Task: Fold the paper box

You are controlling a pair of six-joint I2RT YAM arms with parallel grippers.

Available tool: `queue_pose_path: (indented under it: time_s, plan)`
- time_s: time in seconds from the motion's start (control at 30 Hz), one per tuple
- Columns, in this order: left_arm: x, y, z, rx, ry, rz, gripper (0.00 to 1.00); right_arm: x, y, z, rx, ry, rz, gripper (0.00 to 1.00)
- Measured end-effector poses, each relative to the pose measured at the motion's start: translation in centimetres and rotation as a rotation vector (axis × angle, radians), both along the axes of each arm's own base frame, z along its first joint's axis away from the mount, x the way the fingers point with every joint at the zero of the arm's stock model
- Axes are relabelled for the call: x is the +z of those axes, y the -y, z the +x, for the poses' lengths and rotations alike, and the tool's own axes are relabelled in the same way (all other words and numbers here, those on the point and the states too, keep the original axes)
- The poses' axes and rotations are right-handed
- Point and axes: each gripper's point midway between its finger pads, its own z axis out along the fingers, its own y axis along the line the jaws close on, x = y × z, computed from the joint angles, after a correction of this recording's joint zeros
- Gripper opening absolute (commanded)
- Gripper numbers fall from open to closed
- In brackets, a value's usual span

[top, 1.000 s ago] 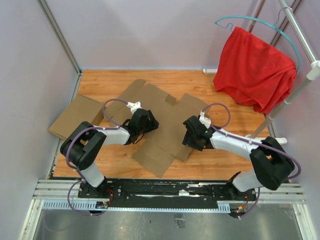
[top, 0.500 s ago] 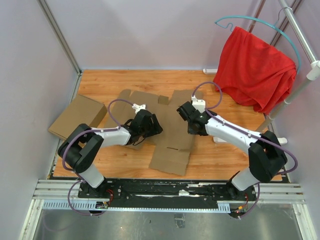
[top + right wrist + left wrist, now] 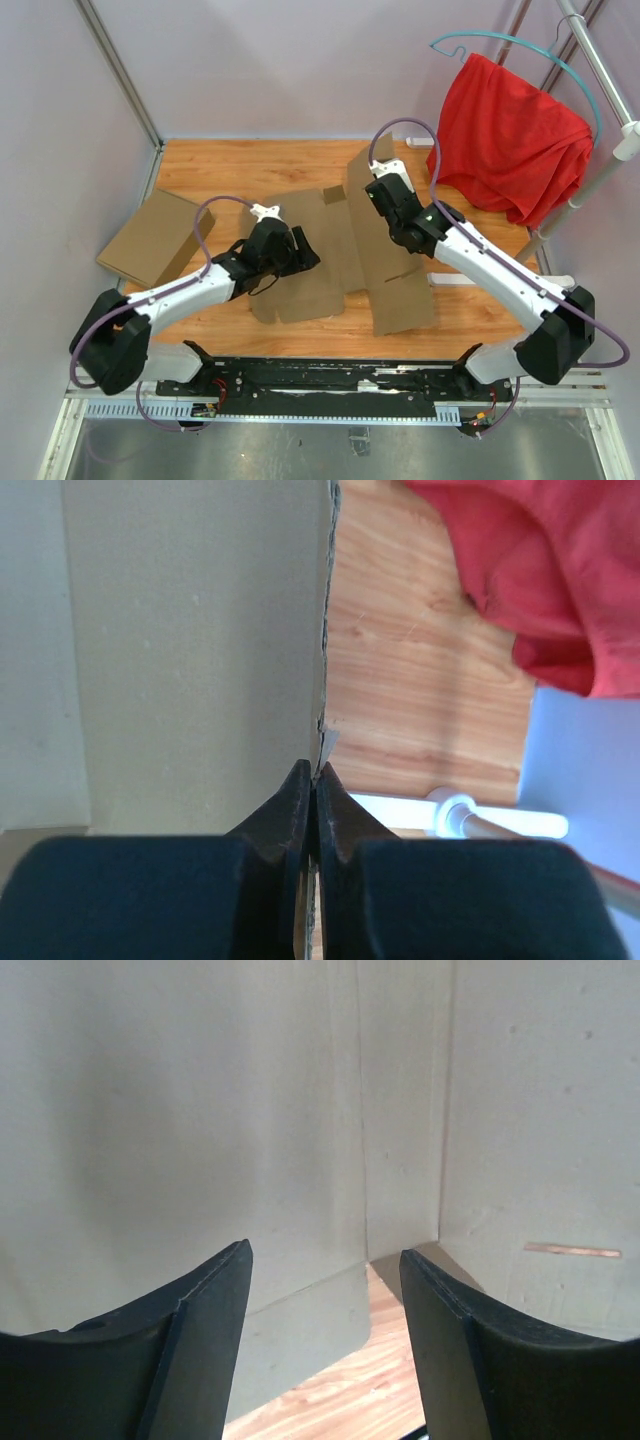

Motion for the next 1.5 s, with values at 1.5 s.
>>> queue_pose_path:
  time_s: [1.5]
  plan:
    - [15.5,-15.8,9.0,0.469,0.381,-0.041,0.79,2.6,-10.8,-3.3,0.540,0.363,-0.716,0.01]
